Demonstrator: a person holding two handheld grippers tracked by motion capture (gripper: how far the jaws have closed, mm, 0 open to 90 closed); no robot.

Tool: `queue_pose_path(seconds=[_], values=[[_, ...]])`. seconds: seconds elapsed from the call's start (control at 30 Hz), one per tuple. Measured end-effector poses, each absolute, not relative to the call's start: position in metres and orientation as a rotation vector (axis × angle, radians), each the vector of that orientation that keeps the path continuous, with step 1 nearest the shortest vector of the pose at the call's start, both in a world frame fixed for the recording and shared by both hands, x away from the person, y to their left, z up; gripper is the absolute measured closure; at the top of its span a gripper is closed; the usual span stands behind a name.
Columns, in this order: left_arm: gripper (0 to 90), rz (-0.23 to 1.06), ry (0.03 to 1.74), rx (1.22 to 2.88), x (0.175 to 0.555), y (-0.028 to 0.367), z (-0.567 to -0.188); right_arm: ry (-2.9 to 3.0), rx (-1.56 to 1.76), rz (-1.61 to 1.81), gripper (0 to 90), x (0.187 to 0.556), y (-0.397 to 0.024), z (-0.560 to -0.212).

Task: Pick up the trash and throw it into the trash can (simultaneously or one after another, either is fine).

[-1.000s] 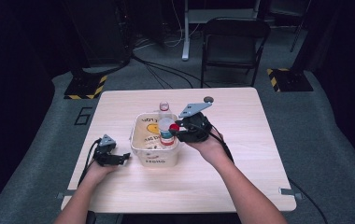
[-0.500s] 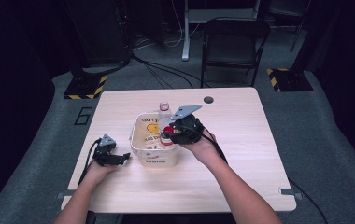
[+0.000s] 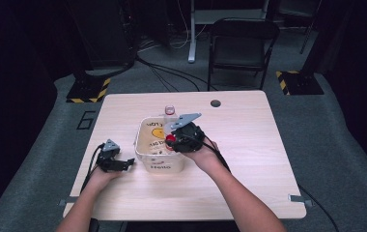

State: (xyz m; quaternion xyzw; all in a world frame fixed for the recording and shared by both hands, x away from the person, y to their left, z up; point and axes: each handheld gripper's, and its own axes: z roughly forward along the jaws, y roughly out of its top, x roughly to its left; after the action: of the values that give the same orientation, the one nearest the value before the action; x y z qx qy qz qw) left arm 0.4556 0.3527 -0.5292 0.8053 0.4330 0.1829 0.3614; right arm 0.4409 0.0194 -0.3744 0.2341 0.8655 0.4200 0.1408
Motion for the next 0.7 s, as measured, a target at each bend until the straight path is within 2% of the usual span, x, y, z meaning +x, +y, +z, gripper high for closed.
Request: queue_pose_path(seconds=[0.7], values=[[12.9, 0.471, 1.115, 2.075, 0.456, 0.353, -0.529, 2.493, 0.715, 1.199, 57.5, 0.445, 0.023, -0.39]])
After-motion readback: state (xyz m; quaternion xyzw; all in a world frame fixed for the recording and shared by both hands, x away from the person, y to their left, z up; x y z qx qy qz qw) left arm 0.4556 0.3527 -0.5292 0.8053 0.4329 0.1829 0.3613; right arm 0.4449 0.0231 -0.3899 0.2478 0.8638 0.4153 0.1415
